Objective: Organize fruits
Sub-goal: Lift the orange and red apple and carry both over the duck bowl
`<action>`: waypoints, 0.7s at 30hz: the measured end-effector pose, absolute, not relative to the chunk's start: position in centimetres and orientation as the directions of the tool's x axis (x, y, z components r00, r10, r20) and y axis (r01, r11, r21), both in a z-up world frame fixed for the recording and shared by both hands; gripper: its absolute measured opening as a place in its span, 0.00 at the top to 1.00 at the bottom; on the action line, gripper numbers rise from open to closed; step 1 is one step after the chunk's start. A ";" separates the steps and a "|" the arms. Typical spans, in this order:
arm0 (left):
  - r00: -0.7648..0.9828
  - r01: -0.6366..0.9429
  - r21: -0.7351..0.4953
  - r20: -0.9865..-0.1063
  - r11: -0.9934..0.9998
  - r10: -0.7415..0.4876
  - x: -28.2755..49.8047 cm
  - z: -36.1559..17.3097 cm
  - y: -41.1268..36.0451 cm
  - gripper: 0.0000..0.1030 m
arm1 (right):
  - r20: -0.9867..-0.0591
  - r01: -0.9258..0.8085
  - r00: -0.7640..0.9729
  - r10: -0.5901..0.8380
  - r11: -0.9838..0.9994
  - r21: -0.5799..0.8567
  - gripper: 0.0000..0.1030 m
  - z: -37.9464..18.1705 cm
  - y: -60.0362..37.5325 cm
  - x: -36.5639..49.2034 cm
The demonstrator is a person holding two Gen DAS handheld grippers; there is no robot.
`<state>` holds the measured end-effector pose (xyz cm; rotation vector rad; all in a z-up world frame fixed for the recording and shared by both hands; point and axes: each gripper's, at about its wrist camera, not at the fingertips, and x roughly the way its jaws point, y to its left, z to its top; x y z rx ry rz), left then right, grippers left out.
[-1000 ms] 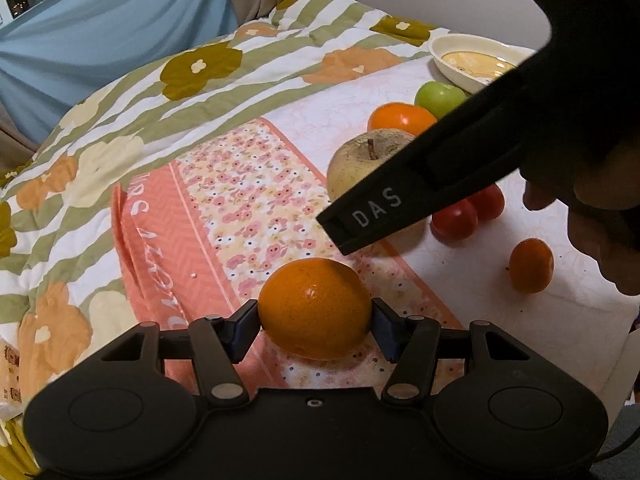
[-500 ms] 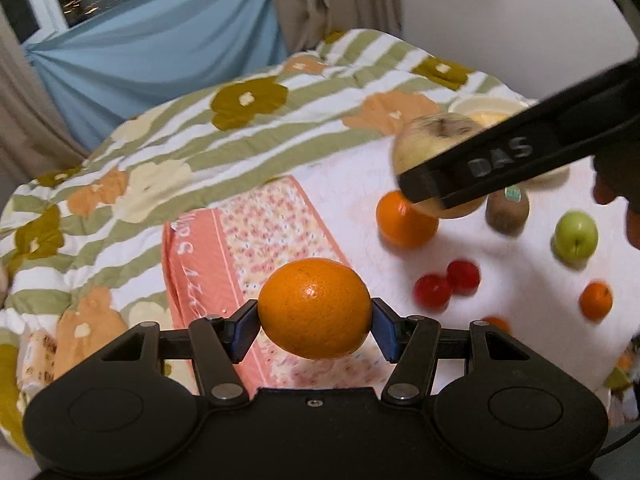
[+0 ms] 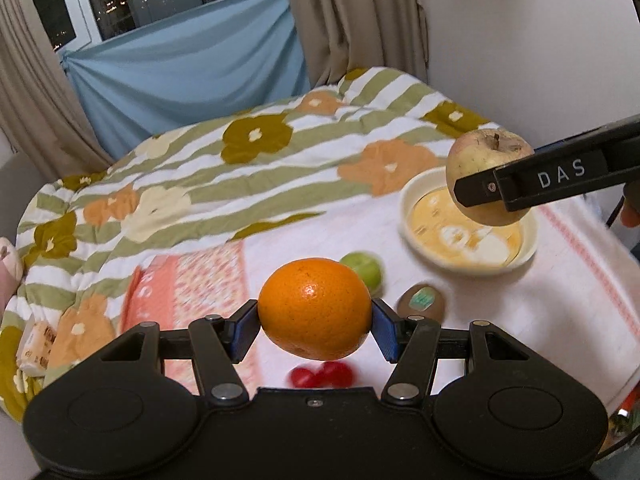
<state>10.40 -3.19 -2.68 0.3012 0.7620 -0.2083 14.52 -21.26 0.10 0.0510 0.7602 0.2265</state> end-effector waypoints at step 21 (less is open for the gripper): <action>0.652 0.473 0.181 -0.730 0.862 -0.205 22.9 -7.5 -18.0 0.39 | -0.696 -0.118 0.705 0.136 0.990 0.074 0.12 -3.2 -34.8 22.8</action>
